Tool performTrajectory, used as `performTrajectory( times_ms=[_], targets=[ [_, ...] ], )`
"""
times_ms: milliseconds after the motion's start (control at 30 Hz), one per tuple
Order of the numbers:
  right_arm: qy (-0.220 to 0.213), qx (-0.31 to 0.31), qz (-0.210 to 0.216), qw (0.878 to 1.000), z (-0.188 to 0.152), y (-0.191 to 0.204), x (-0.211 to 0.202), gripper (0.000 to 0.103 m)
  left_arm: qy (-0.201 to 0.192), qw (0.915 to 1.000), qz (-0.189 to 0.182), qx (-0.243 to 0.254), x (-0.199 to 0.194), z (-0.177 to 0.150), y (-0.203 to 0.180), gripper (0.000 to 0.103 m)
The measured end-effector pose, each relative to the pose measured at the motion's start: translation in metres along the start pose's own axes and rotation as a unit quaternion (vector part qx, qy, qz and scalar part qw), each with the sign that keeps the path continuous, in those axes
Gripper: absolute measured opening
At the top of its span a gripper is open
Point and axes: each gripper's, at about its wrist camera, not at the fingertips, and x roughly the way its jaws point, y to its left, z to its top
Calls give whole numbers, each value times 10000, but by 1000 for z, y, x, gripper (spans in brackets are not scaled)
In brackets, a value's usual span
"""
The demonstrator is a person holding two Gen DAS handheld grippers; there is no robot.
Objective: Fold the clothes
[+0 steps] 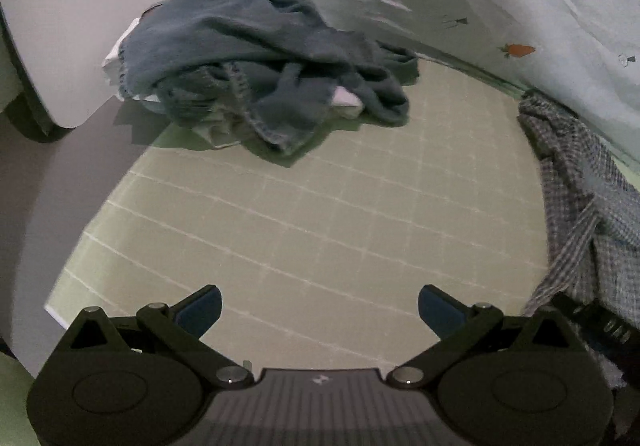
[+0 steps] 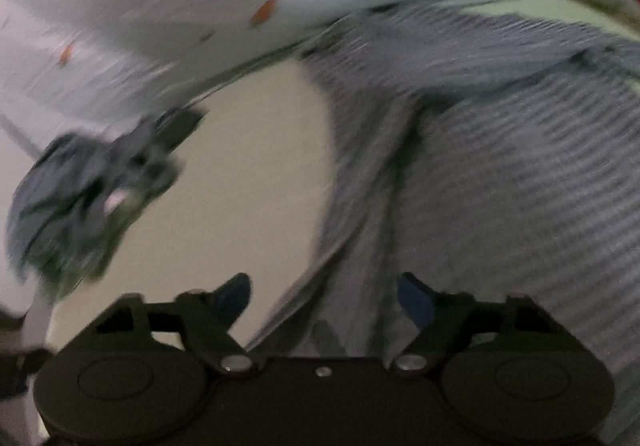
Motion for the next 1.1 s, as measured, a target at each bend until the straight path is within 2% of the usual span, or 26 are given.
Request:
performTrajectory(
  times_ms=[33,167,267,300,333,433,533,667,867,1000,1100],
  targets=[
    [83,-65,62,9999,-7,8,1,62,9,10000,-20,45,0,0,5,103],
    [400,-285,68,9988,-29,32,5,60,80,9997,-142,182,4,0,16,103],
    [487,-332,-8,9983,-37,37,10,52,148,9993,-241,246,6,-2,18,103],
    [480,-370,-15,9982,-38,37,10,38,164,9991,-270,271,6,-3,18,103],
    [496,-404,-18,9979,-38,37,11,20,154,9991,-273,301,5,-5,18,103],
    [499,-234,115,9984,-36,29,7,6,156,9990,-272,304,4,-8,17,103],
    [452,-49,354,9983,-32,15,-1,5,190,9991,-304,243,3,-12,12,103],
    [405,287,961,9941,-19,-12,-17,4,187,9994,-285,103,1,-16,-4,103],
    [367,580,1743,9823,10,-67,-56,4,328,9984,-456,-59,-3,-32,-54,103],
    [411,699,1768,9809,25,-114,-77,4,476,9971,-601,16,-4,-49,-95,103],
    [557,910,1540,9823,27,-150,-81,4,621,9955,-694,185,-3,-66,-124,103]
  ],
)
